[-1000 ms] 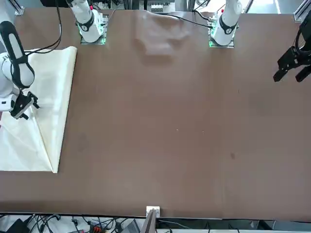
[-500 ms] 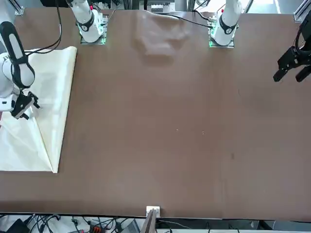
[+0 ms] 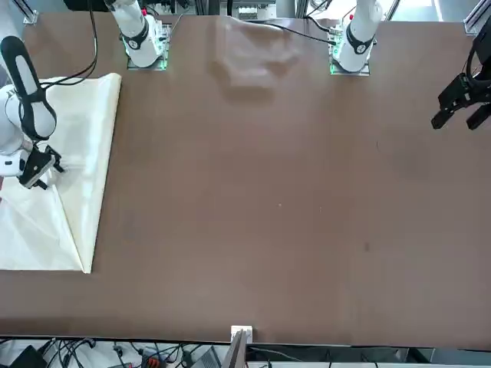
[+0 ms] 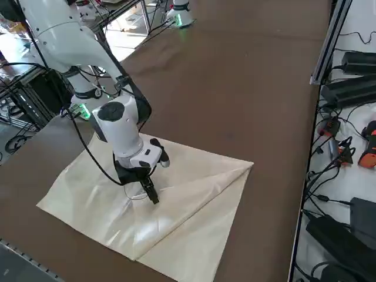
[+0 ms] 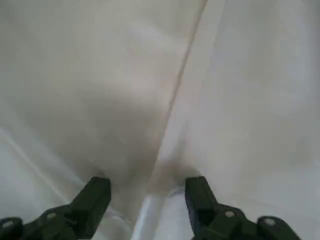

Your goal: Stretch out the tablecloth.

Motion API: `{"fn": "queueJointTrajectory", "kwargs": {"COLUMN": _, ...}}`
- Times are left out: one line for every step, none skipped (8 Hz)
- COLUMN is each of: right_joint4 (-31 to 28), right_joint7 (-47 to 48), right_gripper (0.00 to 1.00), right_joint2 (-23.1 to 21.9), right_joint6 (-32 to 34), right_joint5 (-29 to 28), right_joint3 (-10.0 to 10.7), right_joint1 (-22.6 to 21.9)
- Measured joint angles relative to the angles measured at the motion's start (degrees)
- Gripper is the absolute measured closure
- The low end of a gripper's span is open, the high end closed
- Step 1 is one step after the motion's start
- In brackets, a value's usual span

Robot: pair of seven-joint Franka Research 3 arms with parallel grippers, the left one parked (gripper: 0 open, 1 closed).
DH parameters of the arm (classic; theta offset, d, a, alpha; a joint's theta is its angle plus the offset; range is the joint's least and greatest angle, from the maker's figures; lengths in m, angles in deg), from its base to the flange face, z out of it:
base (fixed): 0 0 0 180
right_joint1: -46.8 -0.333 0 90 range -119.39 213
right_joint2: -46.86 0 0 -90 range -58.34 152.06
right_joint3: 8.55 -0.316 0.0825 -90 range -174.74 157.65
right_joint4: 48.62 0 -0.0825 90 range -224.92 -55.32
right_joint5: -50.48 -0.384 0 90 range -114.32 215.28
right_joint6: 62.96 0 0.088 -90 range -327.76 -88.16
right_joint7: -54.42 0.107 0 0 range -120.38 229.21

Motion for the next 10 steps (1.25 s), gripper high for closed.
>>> {"fn": "queueJointTrajectory", "kwargs": {"right_joint4": 0.1, "right_joint7": 0.0, "right_gripper": 0.14, "right_joint2": 0.0, "right_joint6": 0.0, "right_joint5": 0.0, "right_joint3": 0.0, "right_joint1": 0.0}}
{"fn": "queueJointTrajectory", "kwargs": {"right_joint4": 0.1, "right_joint7": 0.0, "right_gripper": 0.34, "right_joint2": 0.0, "right_joint6": 0.0, "right_joint5": 0.0, "right_joint3": 0.0, "right_joint1": 0.1}}
{"fn": "queueJointTrajectory", "kwargs": {"right_joint4": 0.2, "right_joint7": 0.0, "right_gripper": 0.44, "right_joint2": 0.0, "right_joint6": -0.1, "right_joint5": 0.0, "right_joint3": 0.0, "right_joint1": 0.1}}
{"fn": "queueJointTrajectory", "kwargs": {"right_joint4": 0.2, "right_joint7": 0.0, "right_gripper": 0.52, "right_joint2": -0.1, "right_joint6": 0.0, "right_joint5": 0.0, "right_joint3": 0.0, "right_joint1": 0.1}}
{"fn": "queueJointTrajectory", "kwargs": {"right_joint4": 0.2, "right_joint7": 0.0, "right_gripper": 0.75, "right_joint2": -0.2, "right_joint6": 0.0, "right_joint5": 0.0, "right_joint3": 0.0, "right_joint1": 0.1}}
{"fn": "queueJointTrajectory", "kwargs": {"right_joint4": 0.3, "right_joint7": 0.0, "right_gripper": 0.82, "right_joint2": -0.2, "right_joint6": -0.1, "right_joint5": 0.0, "right_joint3": 0.0, "right_joint1": 0.1}}
{"fn": "queueJointTrajectory", "kwargs": {"right_joint4": 0.3, "right_joint7": 0.0, "right_gripper": 0.92, "right_joint2": -0.2, "right_joint6": -0.1, "right_joint5": 0.0, "right_joint3": 0.0, "right_joint1": 0.1}}
{"fn": "queueJointTrajectory", "kwargs": {"right_joint4": 0.4, "right_joint7": 0.0, "right_gripper": 0.95, "right_joint2": -0.1, "right_joint6": -0.1, "right_joint5": 0.0, "right_joint3": 0.0, "right_joint1": 0.1}}
{"fn": "queueJointTrajectory", "kwargs": {"right_joint4": 0.4, "right_joint7": 0.0, "right_gripper": 0.97, "right_joint2": -0.1, "right_joint6": -0.1, "right_joint5": 0.0, "right_joint3": 0.0, "right_joint1": 0.1}}
{"fn": "queueJointTrajectory", "kwargs": {"right_joint4": 0.4, "right_joint7": 0.0, "right_gripper": 0.97, "right_joint2": -0.1, "right_joint6": -0.1, "right_joint5": 0.0, "right_joint3": 0.0, "right_joint1": 0.1}}
